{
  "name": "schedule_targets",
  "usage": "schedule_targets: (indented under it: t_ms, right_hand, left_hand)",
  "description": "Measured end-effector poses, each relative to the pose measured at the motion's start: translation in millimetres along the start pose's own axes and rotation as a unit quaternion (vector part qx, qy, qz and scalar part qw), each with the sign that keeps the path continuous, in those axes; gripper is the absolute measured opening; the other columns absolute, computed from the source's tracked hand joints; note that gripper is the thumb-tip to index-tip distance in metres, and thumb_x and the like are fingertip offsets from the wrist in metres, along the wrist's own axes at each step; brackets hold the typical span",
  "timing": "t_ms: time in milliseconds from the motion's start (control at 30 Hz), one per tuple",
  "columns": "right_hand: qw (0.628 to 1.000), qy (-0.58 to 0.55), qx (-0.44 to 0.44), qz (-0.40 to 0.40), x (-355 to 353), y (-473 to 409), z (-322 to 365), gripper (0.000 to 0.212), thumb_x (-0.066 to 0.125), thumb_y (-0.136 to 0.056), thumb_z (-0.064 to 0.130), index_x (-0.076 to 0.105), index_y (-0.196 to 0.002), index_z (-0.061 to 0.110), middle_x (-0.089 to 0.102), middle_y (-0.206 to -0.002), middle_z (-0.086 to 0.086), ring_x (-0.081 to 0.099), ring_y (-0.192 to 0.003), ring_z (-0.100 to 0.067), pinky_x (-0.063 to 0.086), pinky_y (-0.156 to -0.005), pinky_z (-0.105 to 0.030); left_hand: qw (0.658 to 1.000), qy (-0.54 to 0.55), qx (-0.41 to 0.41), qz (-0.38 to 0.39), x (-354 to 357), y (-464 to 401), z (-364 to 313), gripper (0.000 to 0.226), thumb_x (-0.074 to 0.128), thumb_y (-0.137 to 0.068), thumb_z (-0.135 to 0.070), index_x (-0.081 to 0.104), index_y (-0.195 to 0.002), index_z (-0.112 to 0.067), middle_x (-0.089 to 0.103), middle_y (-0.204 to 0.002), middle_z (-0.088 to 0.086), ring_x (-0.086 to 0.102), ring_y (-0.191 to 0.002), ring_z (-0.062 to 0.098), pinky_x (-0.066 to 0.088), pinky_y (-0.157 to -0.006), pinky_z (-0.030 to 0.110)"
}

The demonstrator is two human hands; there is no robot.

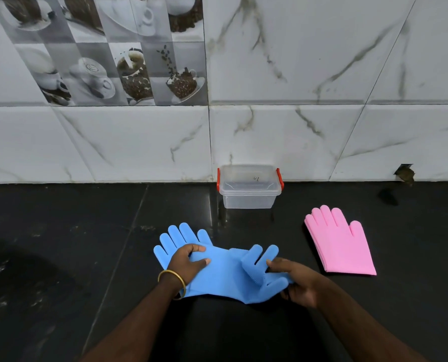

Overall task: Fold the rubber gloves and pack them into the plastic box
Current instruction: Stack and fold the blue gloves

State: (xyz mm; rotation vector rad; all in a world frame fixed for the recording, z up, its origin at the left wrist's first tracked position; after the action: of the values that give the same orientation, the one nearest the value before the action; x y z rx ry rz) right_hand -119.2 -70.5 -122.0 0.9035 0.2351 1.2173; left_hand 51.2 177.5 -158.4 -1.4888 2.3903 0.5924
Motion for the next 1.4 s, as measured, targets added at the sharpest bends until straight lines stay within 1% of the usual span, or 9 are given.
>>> schedule_targets:
  t_ms: [267,400,533,733,833,1000,1133,1267,1400]
  right_hand:
    - [0.980,0.001,-0.151,-0.126,-7.6,-1.3,20.3,0.027,0.059,-0.094,0.006,0.060,-0.118,-0.007,0.071,-0.103,-0.024,0.068,-0.082,-0.031,0.056,-0.070,-0.038]
    - [0.965,-0.029,-0.179,-0.187,-22.9,3.9,31.3,0.017,0.059,-0.096,0.012,0.067,-0.108,0.004,0.075,-0.103,-0.016,0.073,-0.088,-0.028,0.057,-0.067,-0.035]
    - [0.956,-0.024,-0.176,-0.234,-37.4,2.6,24.4,0.016,0.059,-0.096,0.013,0.066,-0.111,0.010,0.076,-0.103,-0.010,0.073,-0.094,-0.028,0.059,-0.073,-0.038]
    - [0.932,0.078,-0.174,-0.308,-45.2,1.1,10.0,0.017,0.064,-0.091,0.013,0.067,-0.108,0.013,0.074,-0.098,-0.005,0.072,-0.088,-0.022,0.058,-0.071,-0.035]
    - [0.882,0.174,-0.187,-0.395,-42.7,2.8,9.4,0.041,0.068,-0.089,0.017,0.056,-0.127,0.008,0.069,-0.111,-0.009,0.067,-0.100,-0.025,0.056,-0.086,-0.045]
    - [0.736,0.368,-0.263,-0.505,-15.5,10.5,6.5,0.087,0.081,-0.075,0.030,0.035,-0.144,0.004,0.055,-0.131,-0.018,0.054,-0.119,-0.035,0.048,-0.094,-0.049]
    - [0.709,0.508,-0.327,-0.365,16.1,-1.6,0.0,0.073,0.075,-0.079,0.033,0.043,-0.142,0.014,0.049,-0.138,-0.008,0.049,-0.124,-0.028,0.041,-0.101,-0.041]
    - [0.707,0.595,-0.300,-0.236,39.6,-18.5,-12.0,0.066,0.068,-0.083,0.041,0.041,-0.143,0.029,0.045,-0.144,0.004,0.043,-0.132,-0.020,0.035,-0.109,-0.036]
    - [0.709,0.616,-0.270,-0.213,42.9,-26.0,-14.8,0.063,0.063,-0.087,0.044,0.039,-0.143,0.033,0.045,-0.145,0.008,0.042,-0.133,-0.017,0.037,-0.110,-0.036]
  left_hand:
    - [0.999,0.044,0.020,-0.005,-2.9,-3.9,-17.3,0.037,0.081,-0.075,-0.021,0.066,-0.109,-0.025,0.060,-0.115,-0.007,0.058,-0.105,0.010,0.049,-0.091,0.022]
    - [0.998,0.058,0.024,-0.023,-3.0,-8.3,-29.0,0.041,0.082,-0.074,-0.017,0.065,-0.111,-0.025,0.061,-0.115,-0.002,0.060,-0.105,0.015,0.053,-0.091,0.029]
    - [0.998,0.054,0.018,-0.004,2.9,-6.3,-29.2,0.047,0.081,-0.075,-0.015,0.062,-0.115,-0.031,0.057,-0.118,-0.005,0.056,-0.107,0.013,0.048,-0.079,0.012]
    - [0.999,0.006,0.011,0.038,5.0,-2.7,-25.4,0.058,0.081,-0.075,-0.014,0.056,-0.126,-0.028,0.049,-0.125,-0.004,0.049,-0.114,0.016,0.047,-0.094,0.026]
    - [0.999,-0.027,0.040,0.011,-1.5,-4.0,-26.9,0.054,0.079,-0.078,-0.018,0.057,-0.126,-0.024,0.050,-0.123,-0.005,0.049,-0.113,0.013,0.047,-0.098,0.030]
    - [0.973,-0.147,-0.026,-0.177,-36.5,-4.6,-21.2,0.028,0.075,-0.079,-0.025,0.070,-0.105,-0.017,0.064,-0.111,0.007,0.061,-0.105,0.028,0.046,-0.091,0.032]
    - [0.937,-0.235,-0.181,-0.182,-55.3,1.8,-6.0,0.056,0.075,-0.075,-0.044,0.057,-0.122,-0.020,0.050,-0.133,0.011,0.046,-0.123,0.035,0.038,-0.102,0.044]
    - [0.955,-0.074,-0.215,-0.190,-52.9,0.3,-4.9,0.082,0.086,-0.067,-0.028,0.042,-0.132,-0.003,0.049,-0.134,0.020,0.055,-0.117,0.038,0.046,-0.094,0.043]
    - [0.967,-0.052,-0.232,-0.089,-61.5,-8.3,-4.6,0.049,0.087,-0.065,-0.024,0.065,-0.102,-0.001,0.070,-0.104,0.012,0.066,-0.083,0.024,0.053,-0.076,0.035]
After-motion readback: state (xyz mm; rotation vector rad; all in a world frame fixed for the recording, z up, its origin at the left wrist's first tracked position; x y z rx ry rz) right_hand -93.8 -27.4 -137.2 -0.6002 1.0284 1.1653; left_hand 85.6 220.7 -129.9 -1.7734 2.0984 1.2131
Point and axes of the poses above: each hand's wrist, its own y-axis away from the middle knuckle, its own x-axis out of the palm, z = x × y, the point moved 2 cm from there along -y, towards the middle knuckle
